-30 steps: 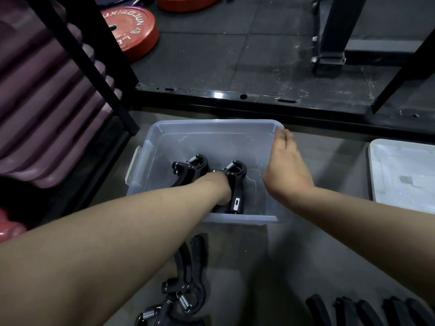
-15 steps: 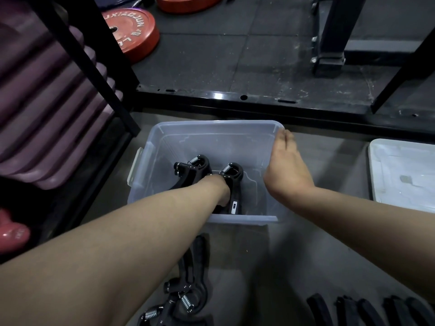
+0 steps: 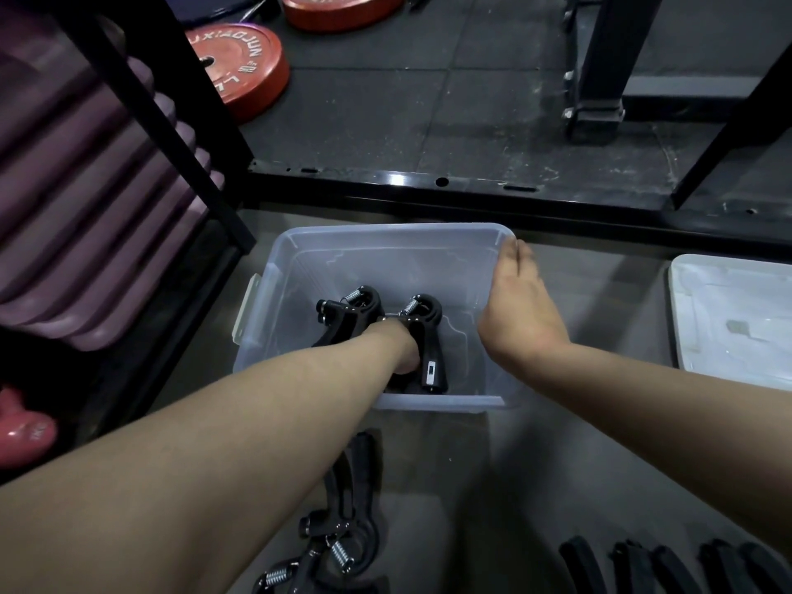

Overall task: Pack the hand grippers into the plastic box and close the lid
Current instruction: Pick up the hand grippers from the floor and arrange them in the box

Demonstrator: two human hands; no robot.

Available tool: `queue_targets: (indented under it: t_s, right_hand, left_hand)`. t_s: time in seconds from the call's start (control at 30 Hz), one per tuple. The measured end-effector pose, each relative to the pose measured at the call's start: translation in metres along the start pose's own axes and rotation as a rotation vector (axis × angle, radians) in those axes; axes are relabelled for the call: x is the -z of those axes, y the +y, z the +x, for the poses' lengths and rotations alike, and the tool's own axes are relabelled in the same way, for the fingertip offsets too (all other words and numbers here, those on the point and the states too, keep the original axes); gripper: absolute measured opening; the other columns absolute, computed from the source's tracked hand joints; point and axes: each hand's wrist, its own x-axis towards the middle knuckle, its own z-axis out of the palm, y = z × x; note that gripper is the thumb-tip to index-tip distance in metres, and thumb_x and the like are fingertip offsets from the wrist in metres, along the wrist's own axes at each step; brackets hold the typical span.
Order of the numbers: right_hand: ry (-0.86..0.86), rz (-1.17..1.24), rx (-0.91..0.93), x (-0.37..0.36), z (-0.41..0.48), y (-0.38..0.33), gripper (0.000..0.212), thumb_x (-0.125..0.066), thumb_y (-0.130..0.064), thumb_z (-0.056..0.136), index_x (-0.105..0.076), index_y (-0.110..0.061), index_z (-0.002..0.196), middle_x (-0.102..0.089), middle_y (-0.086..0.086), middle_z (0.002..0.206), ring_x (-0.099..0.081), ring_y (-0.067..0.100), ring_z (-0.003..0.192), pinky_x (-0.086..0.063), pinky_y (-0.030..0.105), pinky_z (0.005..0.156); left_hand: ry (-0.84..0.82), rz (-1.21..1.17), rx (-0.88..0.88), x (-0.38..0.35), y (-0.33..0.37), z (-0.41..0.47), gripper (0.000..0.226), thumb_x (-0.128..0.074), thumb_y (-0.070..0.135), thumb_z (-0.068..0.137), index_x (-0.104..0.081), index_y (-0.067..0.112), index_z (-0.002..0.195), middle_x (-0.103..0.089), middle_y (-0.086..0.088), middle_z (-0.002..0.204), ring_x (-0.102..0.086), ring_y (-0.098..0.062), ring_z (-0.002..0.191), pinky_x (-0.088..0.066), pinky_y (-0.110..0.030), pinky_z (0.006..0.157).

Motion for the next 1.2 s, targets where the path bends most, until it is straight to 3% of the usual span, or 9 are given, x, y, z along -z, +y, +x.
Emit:
queue_targets:
  t_s: [0.1, 0.23, 0.43, 0.57, 0.73, 0.87, 0.97, 1.13, 1.2]
  right_hand:
    - [-0.004, -0.005, -0.005, 0.0, 0.0, 0.0, 0.092, -0.056, -0.007, 0.088, 0.006, -0.012, 0.156, 0.003, 0.009, 0.163, -0.018, 0.03, 0.147, -0.026, 0.037, 0.114]
    - [-0.004, -0.009, 0.003, 0.0, 0.001, 0.0, 0.095, -0.06, -0.01, 0.089, 0.006, -0.011, 0.156, 0.002, 0.011, 0.163, -0.018, 0.031, 0.147, -0.027, 0.037, 0.114]
    - [0.003, -0.019, 0.01, -0.003, 0.002, 0.002, 0.097, -0.064, -0.014, 0.089, 0.005, -0.009, 0.156, 0.001, 0.012, 0.163, -0.022, 0.033, 0.145, -0.027, 0.038, 0.113]
    - [0.003, -0.028, 0.008, -0.002, 0.001, 0.0, 0.1, -0.068, -0.016, 0.088, 0.005, -0.009, 0.156, 0.0, 0.012, 0.163, -0.024, 0.034, 0.144, -0.029, 0.038, 0.112]
    - [0.002, -0.039, 0.007, -0.002, 0.002, 0.001, 0.099, -0.066, -0.014, 0.088, 0.006, -0.009, 0.156, 0.001, 0.011, 0.163, -0.02, 0.032, 0.146, -0.027, 0.036, 0.113]
    - [-0.005, -0.027, 0.008, -0.002, 0.002, 0.001, 0.098, -0.064, -0.011, 0.088, 0.006, -0.009, 0.156, 0.002, 0.011, 0.163, -0.018, 0.031, 0.147, -0.024, 0.035, 0.114]
    - [0.006, -0.023, 0.016, -0.002, 0.003, 0.002, 0.098, -0.064, -0.01, 0.087, 0.006, -0.008, 0.156, 0.001, 0.012, 0.163, -0.018, 0.031, 0.147, -0.025, 0.036, 0.114]
    - [0.0, -0.019, 0.015, -0.002, 0.002, 0.002, 0.098, -0.065, -0.012, 0.087, 0.006, -0.009, 0.156, 0.002, 0.012, 0.163, -0.017, 0.031, 0.148, -0.025, 0.037, 0.115]
    - [0.0, -0.026, 0.013, -0.002, 0.003, 0.002, 0.099, -0.065, -0.013, 0.088, 0.006, -0.009, 0.156, 0.002, 0.012, 0.163, -0.017, 0.031, 0.148, -0.026, 0.037, 0.115]
  left_hand:
    - [0.08, -0.118, -0.006, -0.003, -0.005, 0.008, 0.037, -0.057, 0.02, 0.088, -0.061, 0.006, 0.122, -0.067, -0.013, 0.117, -0.067, -0.033, 0.103, -0.056, -0.042, 0.09]
    - [0.005, -0.216, -0.008, 0.006, -0.012, -0.002, 0.033, -0.069, 0.016, 0.085, -0.063, 0.004, 0.116, -0.07, -0.016, 0.111, -0.07, -0.033, 0.097, -0.058, -0.046, 0.085]
    - [0.07, -0.185, -0.014, 0.029, -0.024, -0.025, 0.027, -0.05, 0.021, 0.085, -0.064, -0.001, 0.091, -0.073, -0.017, 0.071, -0.072, -0.032, 0.059, -0.061, -0.049, 0.067]
    - [0.061, -0.321, -0.101, 0.033, -0.018, -0.031, 0.033, -0.041, 0.016, 0.092, -0.064, -0.008, 0.092, -0.073, -0.02, 0.075, -0.072, -0.033, 0.064, -0.062, -0.043, 0.06]
    - [-0.092, -0.227, -0.143, 0.011, -0.004, -0.038, 0.034, -0.055, 0.039, 0.091, -0.064, 0.007, 0.089, -0.076, -0.005, 0.082, -0.072, -0.025, 0.075, -0.06, -0.037, 0.074]
    - [0.026, 0.004, -0.155, -0.003, 0.005, -0.038, 0.025, -0.062, 0.039, 0.086, -0.062, 0.014, 0.087, -0.071, -0.004, 0.088, -0.059, -0.022, 0.069, -0.048, -0.026, 0.064]
    - [-0.006, -0.138, -0.136, 0.0, 0.007, -0.035, 0.021, -0.06, 0.032, 0.087, -0.061, 0.012, 0.08, -0.072, -0.006, 0.07, -0.057, -0.02, 0.051, -0.044, -0.02, 0.047]
    - [0.037, -0.088, -0.171, 0.001, -0.001, -0.031, 0.035, -0.05, 0.037, 0.095, -0.063, 0.008, 0.082, -0.067, -0.009, 0.075, -0.059, -0.025, 0.056, -0.055, -0.031, 0.06]
    - [0.017, -0.149, -0.174, 0.004, -0.008, -0.029, 0.037, -0.047, 0.035, 0.097, -0.063, 0.007, 0.079, -0.071, -0.007, 0.072, -0.061, -0.026, 0.055, -0.055, -0.032, 0.056]
